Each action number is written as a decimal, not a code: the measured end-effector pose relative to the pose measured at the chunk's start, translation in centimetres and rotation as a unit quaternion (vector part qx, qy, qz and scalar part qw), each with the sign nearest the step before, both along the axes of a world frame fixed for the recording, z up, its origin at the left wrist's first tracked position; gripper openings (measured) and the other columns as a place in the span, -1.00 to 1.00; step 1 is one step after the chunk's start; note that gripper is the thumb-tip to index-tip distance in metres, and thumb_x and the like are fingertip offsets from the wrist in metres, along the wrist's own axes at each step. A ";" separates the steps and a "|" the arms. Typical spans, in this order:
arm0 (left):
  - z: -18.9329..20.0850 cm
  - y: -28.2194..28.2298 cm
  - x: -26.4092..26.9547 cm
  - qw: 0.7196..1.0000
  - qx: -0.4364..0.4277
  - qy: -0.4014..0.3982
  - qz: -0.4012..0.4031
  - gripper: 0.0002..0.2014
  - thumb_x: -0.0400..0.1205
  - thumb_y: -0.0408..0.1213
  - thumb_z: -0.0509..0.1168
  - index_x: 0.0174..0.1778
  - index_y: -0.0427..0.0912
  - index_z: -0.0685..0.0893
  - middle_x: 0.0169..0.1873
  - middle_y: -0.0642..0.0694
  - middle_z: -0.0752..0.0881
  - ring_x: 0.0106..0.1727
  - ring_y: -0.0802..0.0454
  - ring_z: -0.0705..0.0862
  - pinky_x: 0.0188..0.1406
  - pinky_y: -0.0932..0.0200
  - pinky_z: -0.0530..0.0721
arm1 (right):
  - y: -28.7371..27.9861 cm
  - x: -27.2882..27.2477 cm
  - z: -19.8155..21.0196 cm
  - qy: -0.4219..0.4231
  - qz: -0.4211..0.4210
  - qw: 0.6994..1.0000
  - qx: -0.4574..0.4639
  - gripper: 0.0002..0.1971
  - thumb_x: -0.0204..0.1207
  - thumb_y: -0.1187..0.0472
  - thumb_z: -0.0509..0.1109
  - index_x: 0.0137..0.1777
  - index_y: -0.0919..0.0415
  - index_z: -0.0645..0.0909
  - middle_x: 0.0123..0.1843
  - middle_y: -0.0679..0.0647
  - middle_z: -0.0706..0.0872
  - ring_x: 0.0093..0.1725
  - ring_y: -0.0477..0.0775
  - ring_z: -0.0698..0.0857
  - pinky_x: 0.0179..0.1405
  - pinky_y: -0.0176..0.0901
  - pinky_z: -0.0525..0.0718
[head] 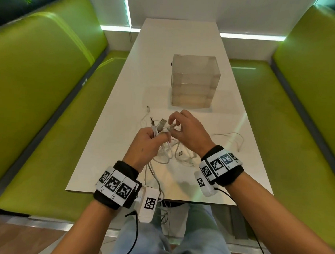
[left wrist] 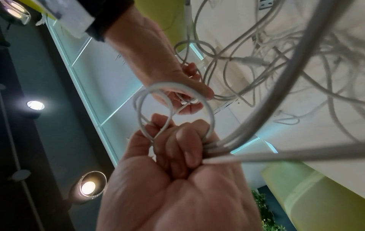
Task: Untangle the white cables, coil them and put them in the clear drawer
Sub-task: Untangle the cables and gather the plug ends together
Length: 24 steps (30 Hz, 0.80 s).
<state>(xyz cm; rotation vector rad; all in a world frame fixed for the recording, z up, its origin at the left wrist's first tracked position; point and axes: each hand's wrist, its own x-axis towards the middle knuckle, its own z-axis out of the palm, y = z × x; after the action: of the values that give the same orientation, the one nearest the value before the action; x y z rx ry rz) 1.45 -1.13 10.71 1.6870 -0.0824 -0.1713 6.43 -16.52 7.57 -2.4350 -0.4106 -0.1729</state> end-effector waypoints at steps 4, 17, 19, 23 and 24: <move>0.2 0.5 0.3 0.998 -0.052 -0.016 0.024 -0.76 0.47 -0.22 0.31 -0.51 -0.17 0.57 -0.63 -0.02 0.23 -0.59 0.05 0.13 -0.61 0.27 0.14 | 1.0 0.9 -0.7 -0.015 -0.033 0.998 -0.050 -0.83 0.51 0.21 0.35 0.08 0.12 0.59 -0.03 0.07 0.56 -0.04 0.13 0.57 -0.21 0.02 0.60; 0.5 3.4 1.3 0.976 -0.177 -0.001 0.123 -0.73 0.52 -0.30 0.27 -0.52 -0.15 0.49 -0.75 0.08 0.24 -0.68 0.13 0.11 -0.65 0.27 0.08 | -0.1 1.8 0.9 0.163 0.002 0.984 0.073 -0.77 0.40 0.22 0.54 0.00 0.12 0.58 -0.25 0.10 0.64 -0.26 0.05 0.56 -0.24 -0.13 0.48; 0.6 3.8 1.5 0.974 -0.182 0.005 0.138 -0.69 0.60 -0.37 0.25 -0.50 -0.19 0.47 -0.75 0.08 0.24 -0.68 0.14 0.11 -0.64 0.25 0.06 | -0.9 1.8 1.6 0.216 0.053 0.968 0.111 -0.79 0.41 0.17 0.55 0.00 0.09 0.62 -0.35 0.14 0.55 -0.34 0.08 0.46 -0.27 -0.13 0.41; 0.8 3.6 1.3 0.975 -0.183 0.004 0.130 -0.66 0.59 -0.36 0.26 -0.54 -0.15 0.49 -0.72 0.06 0.24 -0.65 0.11 0.11 -0.60 0.19 0.05 | -1.5 1.8 2.0 0.239 0.061 0.957 0.154 -0.84 0.48 0.15 0.50 -0.02 0.19 0.66 -0.36 0.18 0.58 -0.42 0.09 0.51 -0.36 -0.09 0.51; 1.0 3.4 1.1 0.975 -0.183 0.002 0.123 -0.69 0.54 -0.32 0.29 -0.55 -0.13 0.50 -0.70 0.04 0.25 -0.63 0.10 0.11 -0.58 0.17 0.05 | -1.5 1.9 1.9 0.232 0.043 0.957 0.166 -0.81 0.47 0.14 0.51 -0.04 0.24 0.64 -0.36 0.14 0.62 -0.46 0.04 0.56 -0.41 -0.12 0.56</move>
<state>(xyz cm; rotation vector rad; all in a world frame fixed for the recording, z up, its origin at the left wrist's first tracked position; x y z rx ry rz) 2.58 2.24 11.68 1.3153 0.0937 0.0262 8.31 -18.03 9.50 -2.0364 -0.2488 0.3397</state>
